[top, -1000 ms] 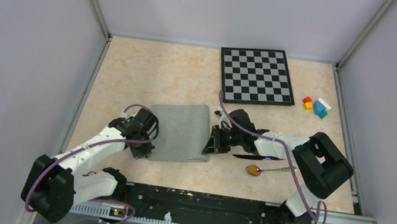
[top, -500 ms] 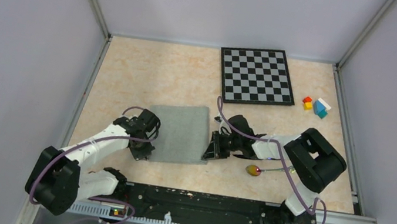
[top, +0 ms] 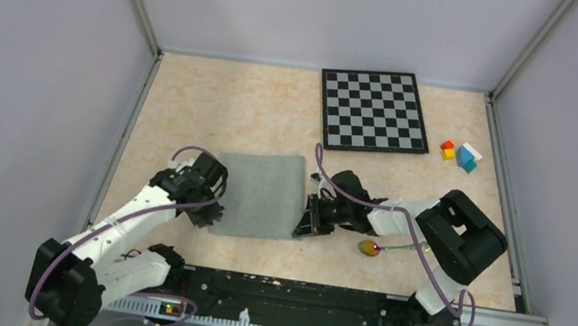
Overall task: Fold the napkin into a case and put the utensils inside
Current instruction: Smooth out the square-folded napkin at the center of the board.
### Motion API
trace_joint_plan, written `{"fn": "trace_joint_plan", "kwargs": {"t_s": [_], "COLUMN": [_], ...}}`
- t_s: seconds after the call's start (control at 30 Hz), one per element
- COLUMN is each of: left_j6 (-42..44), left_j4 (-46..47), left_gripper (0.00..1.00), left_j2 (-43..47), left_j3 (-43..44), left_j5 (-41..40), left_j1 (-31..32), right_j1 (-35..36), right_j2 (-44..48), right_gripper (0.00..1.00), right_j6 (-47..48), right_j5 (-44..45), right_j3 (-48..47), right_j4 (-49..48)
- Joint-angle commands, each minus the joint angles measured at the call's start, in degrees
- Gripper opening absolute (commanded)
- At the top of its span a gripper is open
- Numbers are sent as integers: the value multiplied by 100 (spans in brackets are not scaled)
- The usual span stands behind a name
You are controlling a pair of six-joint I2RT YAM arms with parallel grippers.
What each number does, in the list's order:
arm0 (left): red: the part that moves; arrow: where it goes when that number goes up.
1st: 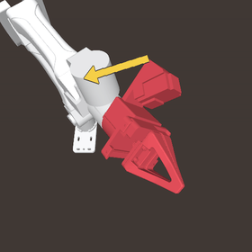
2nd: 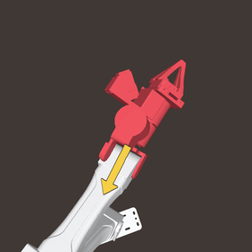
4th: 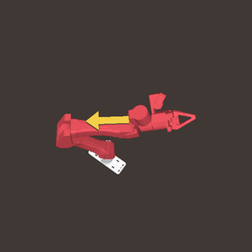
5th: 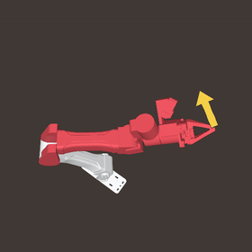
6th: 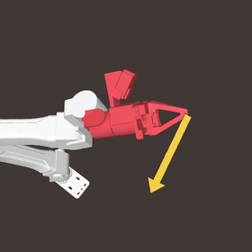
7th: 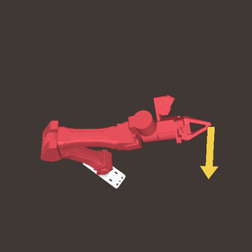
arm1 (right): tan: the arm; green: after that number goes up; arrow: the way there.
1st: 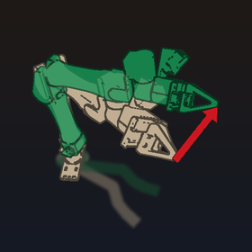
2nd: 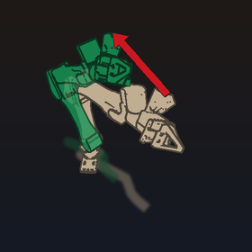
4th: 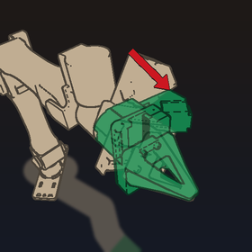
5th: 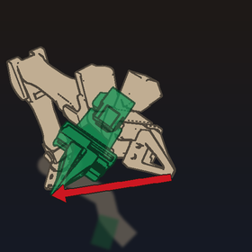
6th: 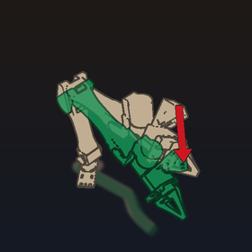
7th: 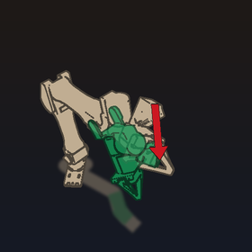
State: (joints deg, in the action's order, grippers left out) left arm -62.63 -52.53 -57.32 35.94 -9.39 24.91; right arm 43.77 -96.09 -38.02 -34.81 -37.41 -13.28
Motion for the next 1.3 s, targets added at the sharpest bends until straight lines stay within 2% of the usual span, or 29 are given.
{"fn": "trace_joint_plan", "kwargs": {"t_s": [0.0, 0.1, 0.2, 0.23, 0.4, 0.53, 0.7, 0.77, 0.83, 0.93, 1.03, 1.1, 1.17, 1.23, 1.27], "left_j6": [302, 411, 205, 118, -228, -300, -3, 224, 667, 1271, 1853, 2219, 2448, 2594, 2691], "left_j4": [183, 469, 532, 533, 515, 530, 199, 41, 174, 969, 1884, 2405, 2991, 3492, 3577], "left_gripper": [22, 17, 6, 5, 6, 10, 9, 20, 39, 60, 62, 60, 48, 36, 31], "left_j2": [173, 48, -239, -334, -520, -508, -597, -465, -233, 51, -145, -558, -1091, -1662, -1938], "left_j3": [325, 132, -147, -238, -638, -730, -200, 179, 507, 776, 950, 1057, 1103, 1233, 1382], "left_j5": [436, 498, 350, 279, -234, -408, -479, -453, -331, -142, 149, 655, 1633, 2223, 2395], "left_j1": [0, -1, -4, -3, -62, -104, -100, -100, -100, -156, -436, -910, -1563, -2014, -2145], "right_j1": [62, 61, 78, 82, 132, 132, 132, 136, 141, 107, -113, -319, -505, -641, -694], "right_j2": [-196, -227, -18, 59, 343, 185, -247, -154, 102, 333, 216, -40, -358, -765, -1052], "right_gripper": [14, 13, 13, 13, 14, 14, 13, 14, 17, 24, 34, 37, 37, 31, 25], "right_j6": [-78, -61, -74, -66, -100, -57, 234, 311, 254, 246, 146, 115, 66, 81, 61], "right_j5": [-55, -29, -7, 6, -20, 102, 542, 465, 285, 110, 36, -33, -51, -112, -158], "right_j3": [189, 170, 109, 78, 25, 168, 214, 138, 16, -514, -1052, -1412, -1745, -2286, -2507], "right_j4": [-463, -410, -289, -217, -87, -192, -78, 57, 69, 342, 355, 306, 210, 253, 237]}}
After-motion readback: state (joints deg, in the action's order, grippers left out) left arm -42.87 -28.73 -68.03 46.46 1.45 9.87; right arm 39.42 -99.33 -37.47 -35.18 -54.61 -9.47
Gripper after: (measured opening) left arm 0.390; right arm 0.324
